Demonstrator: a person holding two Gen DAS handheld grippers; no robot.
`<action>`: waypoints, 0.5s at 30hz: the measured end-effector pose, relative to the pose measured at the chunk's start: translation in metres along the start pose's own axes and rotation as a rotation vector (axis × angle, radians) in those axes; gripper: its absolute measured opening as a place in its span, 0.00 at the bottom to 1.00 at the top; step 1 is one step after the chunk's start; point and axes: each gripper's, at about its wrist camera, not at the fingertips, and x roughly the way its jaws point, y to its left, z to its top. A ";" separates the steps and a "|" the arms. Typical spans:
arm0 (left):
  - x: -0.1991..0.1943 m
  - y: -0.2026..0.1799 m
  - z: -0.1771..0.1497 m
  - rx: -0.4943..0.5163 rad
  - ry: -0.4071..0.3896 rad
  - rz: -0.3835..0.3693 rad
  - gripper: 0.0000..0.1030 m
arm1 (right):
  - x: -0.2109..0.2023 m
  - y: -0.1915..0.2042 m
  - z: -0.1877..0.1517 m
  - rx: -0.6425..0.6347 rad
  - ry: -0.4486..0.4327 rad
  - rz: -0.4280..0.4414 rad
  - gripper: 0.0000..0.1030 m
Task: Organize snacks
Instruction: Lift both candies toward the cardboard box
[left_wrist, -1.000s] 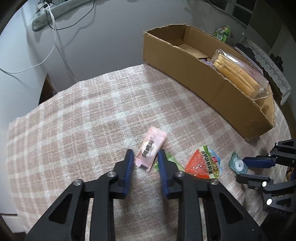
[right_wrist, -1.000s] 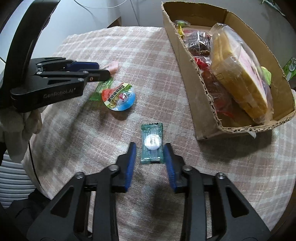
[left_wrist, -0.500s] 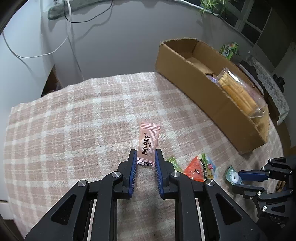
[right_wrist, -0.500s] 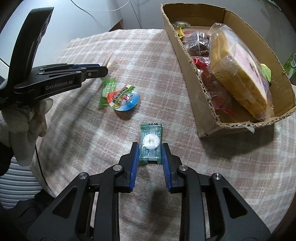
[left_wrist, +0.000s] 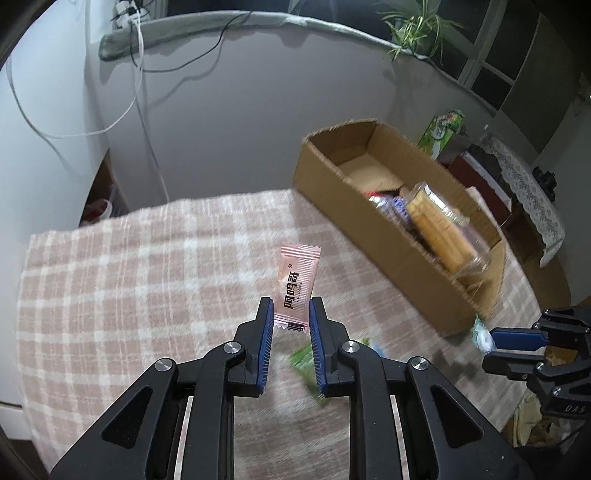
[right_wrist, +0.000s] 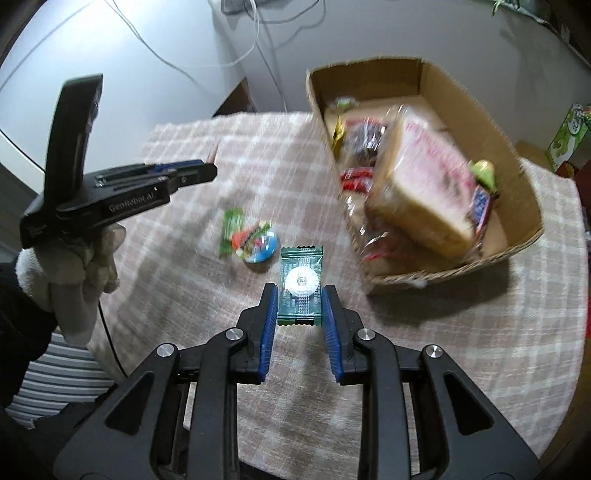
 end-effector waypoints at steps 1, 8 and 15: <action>0.000 -0.002 0.003 0.003 -0.004 -0.001 0.17 | -0.004 -0.002 0.003 0.001 -0.010 -0.002 0.25; -0.003 -0.015 0.024 0.023 -0.037 -0.013 0.17 | -0.028 -0.017 0.024 0.022 -0.076 -0.030 0.25; 0.004 -0.028 0.046 0.045 -0.051 -0.025 0.17 | -0.040 -0.039 0.046 0.033 -0.113 -0.074 0.25</action>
